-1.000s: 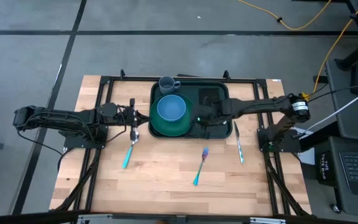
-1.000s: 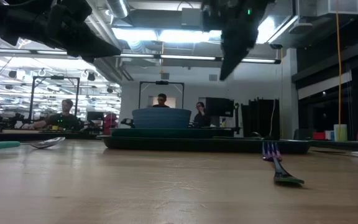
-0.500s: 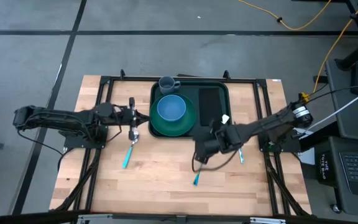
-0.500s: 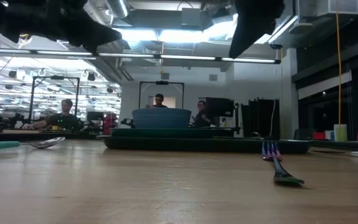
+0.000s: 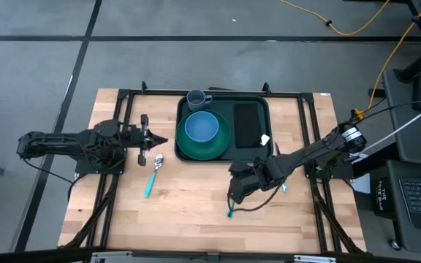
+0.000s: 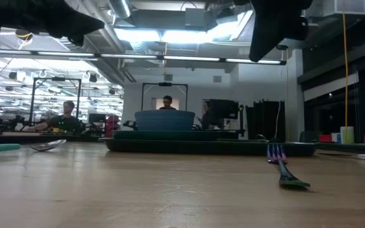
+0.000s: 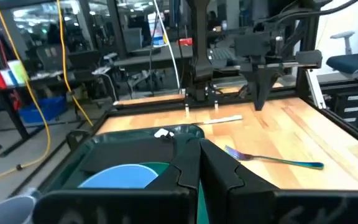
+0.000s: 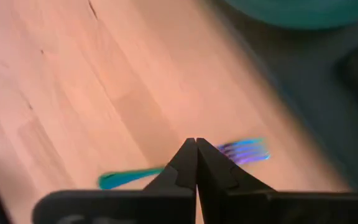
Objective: Set up tray
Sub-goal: Put the blue fork on the black napkin
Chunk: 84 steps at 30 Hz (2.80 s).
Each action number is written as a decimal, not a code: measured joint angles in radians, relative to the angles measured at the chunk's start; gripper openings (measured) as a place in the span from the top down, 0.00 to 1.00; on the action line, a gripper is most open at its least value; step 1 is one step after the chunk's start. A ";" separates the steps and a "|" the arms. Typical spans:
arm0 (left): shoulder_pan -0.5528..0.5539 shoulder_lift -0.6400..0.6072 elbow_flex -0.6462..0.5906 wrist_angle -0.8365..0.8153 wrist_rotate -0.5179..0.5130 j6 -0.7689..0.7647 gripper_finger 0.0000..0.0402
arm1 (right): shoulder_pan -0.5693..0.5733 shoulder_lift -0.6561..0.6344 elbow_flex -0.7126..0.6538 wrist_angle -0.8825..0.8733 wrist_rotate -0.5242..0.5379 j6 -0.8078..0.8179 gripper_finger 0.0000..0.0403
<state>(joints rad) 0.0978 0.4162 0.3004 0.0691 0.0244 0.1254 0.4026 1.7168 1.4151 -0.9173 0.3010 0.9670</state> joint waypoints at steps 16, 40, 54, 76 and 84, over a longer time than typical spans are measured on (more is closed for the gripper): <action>0.000 -0.041 0.000 -0.022 -0.005 0.019 0.99 | -0.006 0.000 0.000 -0.045 -0.112 0.535 0.98; 0.001 -0.041 0.000 -0.022 -0.005 0.019 0.99 | -0.006 0.020 0.001 -0.027 -0.049 0.646 0.86; 0.001 -0.041 0.000 -0.027 -0.005 0.019 0.99 | -0.008 0.184 0.001 -0.036 -0.114 0.713 0.56; 0.001 -0.041 0.000 -0.028 -0.005 0.019 1.00 | 0.005 0.290 0.000 -0.033 -0.109 0.925 0.53; 0.001 -0.041 0.000 -0.028 -0.005 0.019 0.99 | 0.003 0.306 0.000 -0.018 -0.117 0.944 0.53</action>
<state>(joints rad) 0.0986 0.3756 0.3000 0.0410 0.0193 0.1444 0.4061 2.0229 1.4151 -0.9353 0.1837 1.9110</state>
